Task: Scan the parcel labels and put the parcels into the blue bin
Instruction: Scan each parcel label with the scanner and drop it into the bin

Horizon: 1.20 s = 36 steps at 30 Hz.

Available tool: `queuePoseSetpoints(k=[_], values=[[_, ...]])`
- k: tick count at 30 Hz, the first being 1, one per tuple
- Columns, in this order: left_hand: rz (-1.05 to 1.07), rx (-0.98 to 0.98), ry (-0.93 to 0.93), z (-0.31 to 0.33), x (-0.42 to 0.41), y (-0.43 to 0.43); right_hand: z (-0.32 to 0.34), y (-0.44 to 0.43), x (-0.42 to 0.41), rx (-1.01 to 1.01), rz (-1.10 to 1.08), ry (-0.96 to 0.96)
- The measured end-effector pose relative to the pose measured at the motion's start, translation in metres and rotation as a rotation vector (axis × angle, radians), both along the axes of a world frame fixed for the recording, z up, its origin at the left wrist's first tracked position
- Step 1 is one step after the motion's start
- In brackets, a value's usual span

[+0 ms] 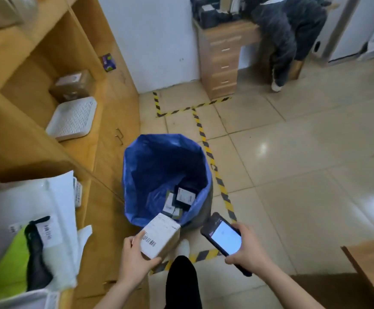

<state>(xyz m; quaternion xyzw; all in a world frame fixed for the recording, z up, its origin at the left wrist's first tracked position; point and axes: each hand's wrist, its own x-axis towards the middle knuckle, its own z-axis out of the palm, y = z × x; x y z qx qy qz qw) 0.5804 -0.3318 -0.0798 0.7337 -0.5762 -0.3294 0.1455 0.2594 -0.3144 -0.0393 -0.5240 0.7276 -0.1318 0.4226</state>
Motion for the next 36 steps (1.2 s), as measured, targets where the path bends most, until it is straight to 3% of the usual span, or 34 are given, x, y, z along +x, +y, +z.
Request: queuePoseSetpoints(k=[7,14,24,30,36], values=[[0.080,0.055,0.026,-0.031,0.034,-0.103,-0.023,-0.108,0.081,0.073,-0.040,-0.069],[0.130,0.130,-0.026,-0.115,0.058,-0.243,-0.087,-0.259,0.154,0.161,-0.120,-0.049],[0.290,0.198,-0.036,-0.320,0.078,-0.380,-0.302,-0.385,0.202,0.392,-0.161,-0.014],[0.366,0.272,-0.098,-0.434,0.086,-0.402,-0.421,-0.404,0.219,0.476,-0.068,0.064],[0.393,0.258,-0.120,-0.508,0.091,-0.405,-0.496,-0.418,0.224,0.498,-0.001,0.059]])
